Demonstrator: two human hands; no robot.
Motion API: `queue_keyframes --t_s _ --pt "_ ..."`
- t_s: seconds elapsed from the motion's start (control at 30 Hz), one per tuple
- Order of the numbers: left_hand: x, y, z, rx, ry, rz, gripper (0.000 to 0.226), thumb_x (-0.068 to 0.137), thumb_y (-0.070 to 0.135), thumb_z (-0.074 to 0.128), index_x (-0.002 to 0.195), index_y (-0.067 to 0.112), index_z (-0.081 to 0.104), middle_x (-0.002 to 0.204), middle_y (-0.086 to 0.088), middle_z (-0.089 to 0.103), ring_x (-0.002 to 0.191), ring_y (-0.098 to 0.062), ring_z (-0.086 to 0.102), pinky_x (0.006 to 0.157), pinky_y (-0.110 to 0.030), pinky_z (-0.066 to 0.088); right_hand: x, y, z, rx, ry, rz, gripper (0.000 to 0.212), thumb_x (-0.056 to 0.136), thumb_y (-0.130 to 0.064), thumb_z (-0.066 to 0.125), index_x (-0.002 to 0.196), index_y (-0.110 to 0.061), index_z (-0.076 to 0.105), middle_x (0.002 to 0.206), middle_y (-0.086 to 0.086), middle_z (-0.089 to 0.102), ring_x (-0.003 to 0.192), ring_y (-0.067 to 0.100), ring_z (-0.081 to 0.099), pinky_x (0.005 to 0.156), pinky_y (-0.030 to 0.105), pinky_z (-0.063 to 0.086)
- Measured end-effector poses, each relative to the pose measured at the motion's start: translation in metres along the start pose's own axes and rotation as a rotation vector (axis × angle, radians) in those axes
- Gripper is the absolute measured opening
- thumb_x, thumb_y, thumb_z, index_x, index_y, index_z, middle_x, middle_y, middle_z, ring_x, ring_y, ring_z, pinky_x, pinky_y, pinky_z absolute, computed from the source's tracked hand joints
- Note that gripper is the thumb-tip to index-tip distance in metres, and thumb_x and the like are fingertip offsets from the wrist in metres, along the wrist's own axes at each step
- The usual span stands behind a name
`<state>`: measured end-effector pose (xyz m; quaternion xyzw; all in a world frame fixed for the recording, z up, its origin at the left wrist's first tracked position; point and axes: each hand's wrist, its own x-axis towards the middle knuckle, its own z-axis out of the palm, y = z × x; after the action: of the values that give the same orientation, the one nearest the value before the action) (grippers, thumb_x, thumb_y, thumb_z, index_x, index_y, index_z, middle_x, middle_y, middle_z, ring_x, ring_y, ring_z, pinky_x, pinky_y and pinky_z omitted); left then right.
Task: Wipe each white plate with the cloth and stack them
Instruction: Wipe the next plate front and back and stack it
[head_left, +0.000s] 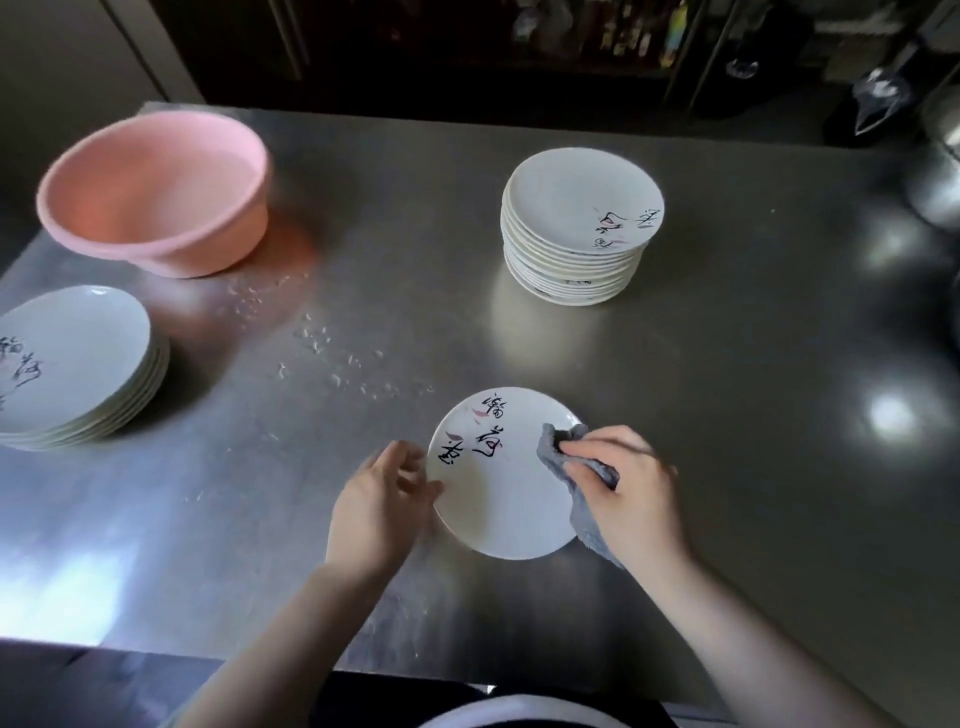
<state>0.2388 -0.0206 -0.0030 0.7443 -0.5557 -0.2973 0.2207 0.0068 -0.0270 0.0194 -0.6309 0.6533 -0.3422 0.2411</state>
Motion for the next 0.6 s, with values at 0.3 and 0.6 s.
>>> queue_keyframes --t_s 0.3,0.6 --pt "0.022 0.006 0.006 -0.056 -0.095 0.105 0.048 0.075 0.008 0.076 0.119 0.025 0.067 0.095 0.009 0.062 0.074 -0.002 0.059 0.071 -0.012 0.047 0.015 0.006 0.033 -0.409 -0.338 0.113 0.012 0.087 -0.015 0.061 0.094 -0.021 0.069 0.103 -0.005 0.059 0.099 0.019 0.055 0.067 0.024 0.031" --pt "0.029 0.001 0.009 -0.094 -0.087 0.097 0.046 0.075 0.005 0.075 0.118 0.02 0.07 0.095 0.003 0.064 0.078 -0.015 0.064 0.077 -0.024 0.051 0.011 -0.019 0.065 -0.281 -0.536 -0.249 0.02 0.086 -0.017 0.06 0.092 -0.029 0.074 0.103 -0.014 0.065 0.098 0.018 0.055 0.076 0.035 0.05"
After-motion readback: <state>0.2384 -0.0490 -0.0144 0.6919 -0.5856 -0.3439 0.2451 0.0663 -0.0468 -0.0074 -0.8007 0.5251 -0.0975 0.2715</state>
